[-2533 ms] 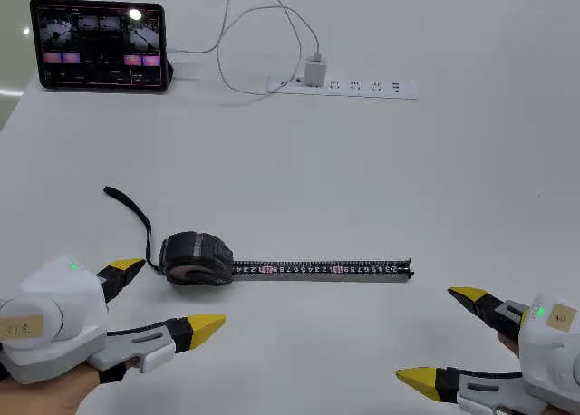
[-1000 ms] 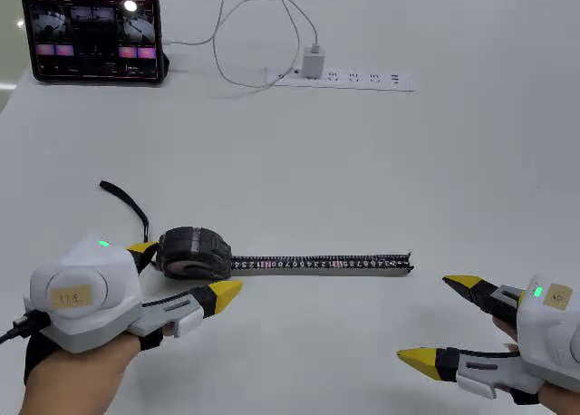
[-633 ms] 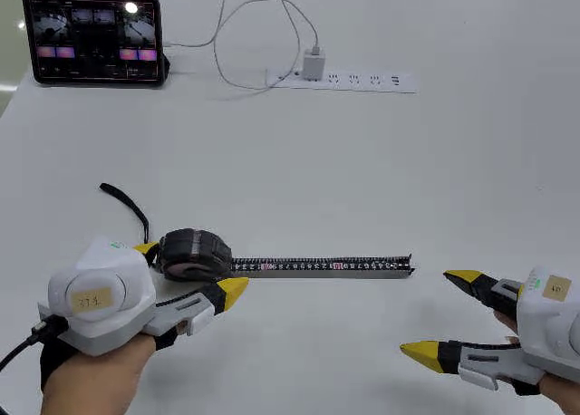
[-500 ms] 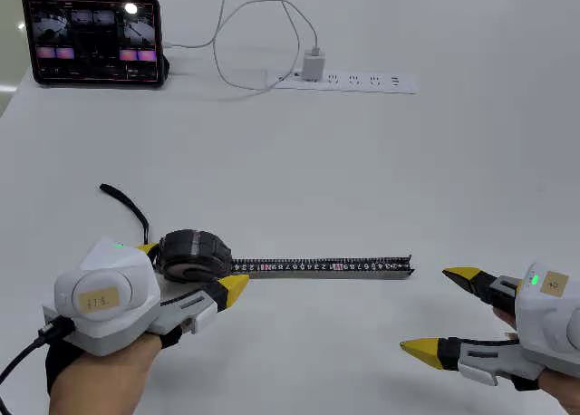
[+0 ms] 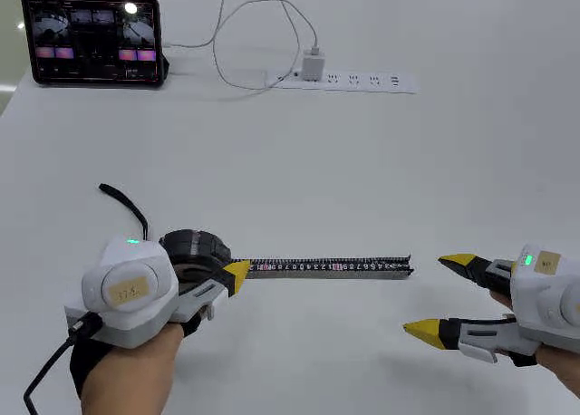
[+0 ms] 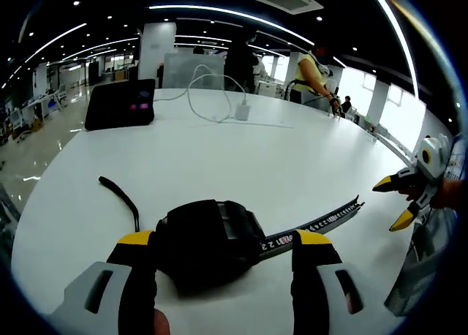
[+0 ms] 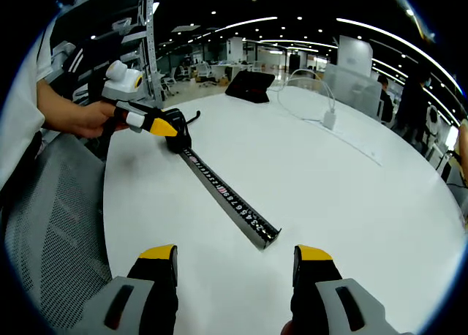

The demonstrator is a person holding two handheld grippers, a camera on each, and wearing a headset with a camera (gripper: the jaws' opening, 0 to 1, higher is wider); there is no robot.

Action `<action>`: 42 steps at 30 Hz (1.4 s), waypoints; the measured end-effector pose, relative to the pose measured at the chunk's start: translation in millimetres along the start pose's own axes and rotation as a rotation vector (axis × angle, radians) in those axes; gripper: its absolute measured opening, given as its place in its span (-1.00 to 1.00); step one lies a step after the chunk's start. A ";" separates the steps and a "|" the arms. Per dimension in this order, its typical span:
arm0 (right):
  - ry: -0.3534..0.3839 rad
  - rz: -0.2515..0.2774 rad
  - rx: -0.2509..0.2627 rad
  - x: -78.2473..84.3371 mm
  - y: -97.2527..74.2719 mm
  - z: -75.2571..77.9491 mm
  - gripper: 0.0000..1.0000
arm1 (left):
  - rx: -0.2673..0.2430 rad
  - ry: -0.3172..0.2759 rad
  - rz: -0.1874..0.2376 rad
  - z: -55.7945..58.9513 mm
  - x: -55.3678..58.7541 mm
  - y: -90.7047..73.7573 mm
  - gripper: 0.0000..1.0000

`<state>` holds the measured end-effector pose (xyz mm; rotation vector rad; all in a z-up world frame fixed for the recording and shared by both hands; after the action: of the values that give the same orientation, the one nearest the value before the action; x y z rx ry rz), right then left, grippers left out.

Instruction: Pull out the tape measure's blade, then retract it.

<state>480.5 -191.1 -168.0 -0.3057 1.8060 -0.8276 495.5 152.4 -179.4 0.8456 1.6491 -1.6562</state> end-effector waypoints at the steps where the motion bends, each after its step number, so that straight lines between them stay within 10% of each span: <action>1: -0.004 -0.003 -0.001 -0.3 0.2 1.1 0.22 | -0.003 -0.004 -0.001 -0.1 -0.2 0.4 0.43; 42: -0.149 -0.147 -0.102 -17.2 12.2 37.7 -0.03 | -0.073 -0.034 -0.025 -4.5 0.1 7.0 0.19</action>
<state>523.4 -187.1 -170.6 -0.5573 1.7031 -0.7941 501.1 156.9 -183.6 0.7601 1.6925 -1.6085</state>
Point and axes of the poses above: the centre of the closed fingertips' face, and the gripper's own axes: y roughly forward along the fingers, z roughly to its right, x roughly out of its underside, the point moved 8 cm from there along -y, roughly backward along the fingers, and after that the axes turned 14 degrees about -x, right-handed, at the moved point
